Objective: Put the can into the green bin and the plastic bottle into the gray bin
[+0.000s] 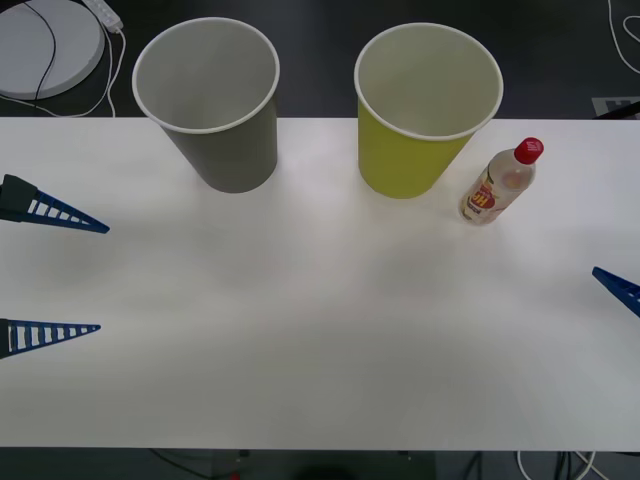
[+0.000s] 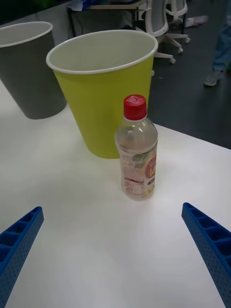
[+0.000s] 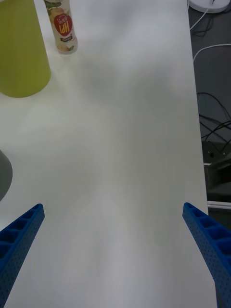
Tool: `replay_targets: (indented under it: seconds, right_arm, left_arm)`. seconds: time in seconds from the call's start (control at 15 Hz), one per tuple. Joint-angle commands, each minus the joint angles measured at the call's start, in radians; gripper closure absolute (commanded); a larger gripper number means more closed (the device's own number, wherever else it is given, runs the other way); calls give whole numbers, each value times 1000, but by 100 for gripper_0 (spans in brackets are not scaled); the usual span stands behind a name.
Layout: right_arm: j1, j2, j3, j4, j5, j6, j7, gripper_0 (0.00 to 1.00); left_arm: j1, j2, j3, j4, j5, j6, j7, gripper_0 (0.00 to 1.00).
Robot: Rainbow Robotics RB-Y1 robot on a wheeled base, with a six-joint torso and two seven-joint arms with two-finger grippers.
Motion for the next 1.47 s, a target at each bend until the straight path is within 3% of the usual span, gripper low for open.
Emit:
replay_targets:
  seconds: [0.07, 1.0, 1.27, 1.47]
  right_arm:
    - [-44, 37, 21, 52, 0, 0, 15, 0]
    - [-269, 143, 139, 258, 57, 9, 138, 0]
    - [-334, 190, 150, 290, 123, 18, 158, 0]
    - [-391, 204, 191, 341, 129, 29, 169, 0]
  left_arm:
    - [0, 0, 0, 0, 0, 0, 0, 0]
    - [0, 0, 0, 0, 0, 0, 0, 0]
    - [0, 0, 0, 0, 0, 0, 0, 0]
    - [0, 0, 0, 0, 0, 0, 0, 0]
